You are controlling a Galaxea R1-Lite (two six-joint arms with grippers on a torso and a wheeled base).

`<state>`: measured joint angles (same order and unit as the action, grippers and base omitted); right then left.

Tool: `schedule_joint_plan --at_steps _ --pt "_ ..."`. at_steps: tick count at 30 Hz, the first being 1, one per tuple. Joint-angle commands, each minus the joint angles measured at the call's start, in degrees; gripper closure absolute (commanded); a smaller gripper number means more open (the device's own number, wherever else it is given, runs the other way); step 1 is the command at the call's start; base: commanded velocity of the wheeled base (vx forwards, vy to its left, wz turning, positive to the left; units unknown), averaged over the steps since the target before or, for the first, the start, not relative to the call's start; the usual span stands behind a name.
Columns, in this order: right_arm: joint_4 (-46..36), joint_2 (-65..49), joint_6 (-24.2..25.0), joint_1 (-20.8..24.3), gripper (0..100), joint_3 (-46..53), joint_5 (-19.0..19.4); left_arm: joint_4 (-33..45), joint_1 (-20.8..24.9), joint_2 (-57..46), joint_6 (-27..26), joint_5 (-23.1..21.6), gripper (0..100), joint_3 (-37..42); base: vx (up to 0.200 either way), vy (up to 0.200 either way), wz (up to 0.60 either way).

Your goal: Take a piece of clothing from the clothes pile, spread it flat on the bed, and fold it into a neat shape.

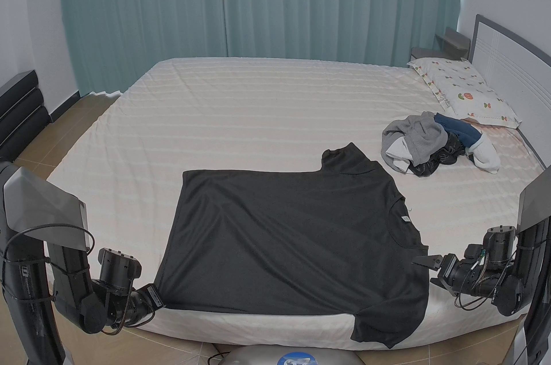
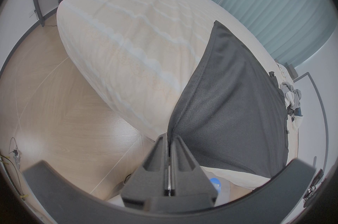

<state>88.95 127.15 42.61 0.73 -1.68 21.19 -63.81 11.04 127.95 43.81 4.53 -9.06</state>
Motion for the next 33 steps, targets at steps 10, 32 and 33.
schedule_joint_plan --at_steps 10,32,33 --pt "0.43 1.26 -8.15 -2.05 0 1.68 -1.32 -0.44 -1.2 0.19 0.48 -0.4 100 -1.49 0.0 0.0 0.0" --pt "0.52 10.93 -11.05 -1.61 100 -7.72 -1.94 -0.44 -4.28 -1.83 6.02 -8.49 100 -2.37 0.0 0.0 0.0" --pt "0.61 10.84 -11.05 -1.96 100 -8.43 -1.94 -0.44 -4.28 -1.83 6.02 -8.49 100 -2.37 0.0 0.0 0.0"
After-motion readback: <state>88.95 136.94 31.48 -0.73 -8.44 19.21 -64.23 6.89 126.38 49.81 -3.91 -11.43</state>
